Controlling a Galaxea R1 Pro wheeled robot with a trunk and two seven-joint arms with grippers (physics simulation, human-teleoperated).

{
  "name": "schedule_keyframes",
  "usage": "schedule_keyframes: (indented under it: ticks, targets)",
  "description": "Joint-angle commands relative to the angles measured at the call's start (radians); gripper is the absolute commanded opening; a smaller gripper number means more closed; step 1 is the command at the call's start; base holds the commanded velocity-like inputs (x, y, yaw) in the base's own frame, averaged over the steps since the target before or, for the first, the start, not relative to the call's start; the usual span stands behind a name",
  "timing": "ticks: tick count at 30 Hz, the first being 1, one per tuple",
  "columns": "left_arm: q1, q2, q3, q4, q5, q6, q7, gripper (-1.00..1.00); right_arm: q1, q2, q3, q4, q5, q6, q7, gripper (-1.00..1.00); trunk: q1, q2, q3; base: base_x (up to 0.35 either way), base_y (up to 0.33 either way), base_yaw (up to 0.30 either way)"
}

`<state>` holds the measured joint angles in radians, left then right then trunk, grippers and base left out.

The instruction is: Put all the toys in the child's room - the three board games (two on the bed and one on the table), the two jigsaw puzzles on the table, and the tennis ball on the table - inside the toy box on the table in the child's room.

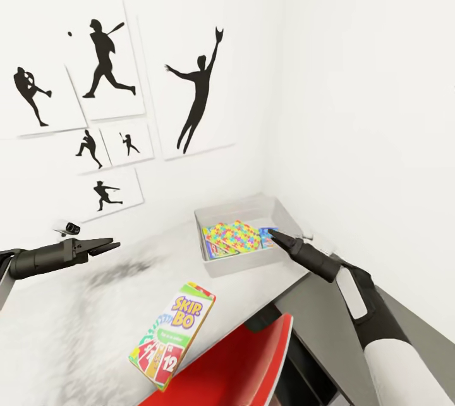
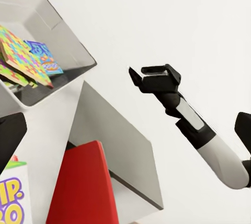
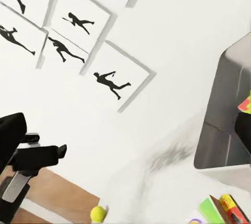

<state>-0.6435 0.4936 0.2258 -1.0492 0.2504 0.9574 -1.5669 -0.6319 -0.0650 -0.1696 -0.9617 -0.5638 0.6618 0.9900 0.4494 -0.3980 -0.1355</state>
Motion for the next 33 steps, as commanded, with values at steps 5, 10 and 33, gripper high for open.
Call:
schedule_keyframes:
  ticks: [5,10,33]
  targets:
    - [-0.001,-0.002,-0.001,0.000,-0.002,0.011,-0.004,1.00,0.090,-0.004,-0.006,-0.087,-0.005,-0.023,0.057,1.00,0.001,-0.002,0.006,-0.083,0.000,-0.079]
    - [-0.001,-0.006,-0.001,0.000,-0.002,0.011,-0.004,1.00,0.111,-0.007,-0.030,-0.126,-0.005,-0.025,0.069,1.00,0.001,-0.002,0.013,-0.021,0.000,-0.106]
    - [0.001,-0.004,0.000,0.000,-0.003,0.011,-0.004,1.00,0.118,-0.007,-0.076,-0.132,-0.001,-0.025,0.073,1.00,0.001,-0.002,0.017,-0.086,0.033,-0.012]
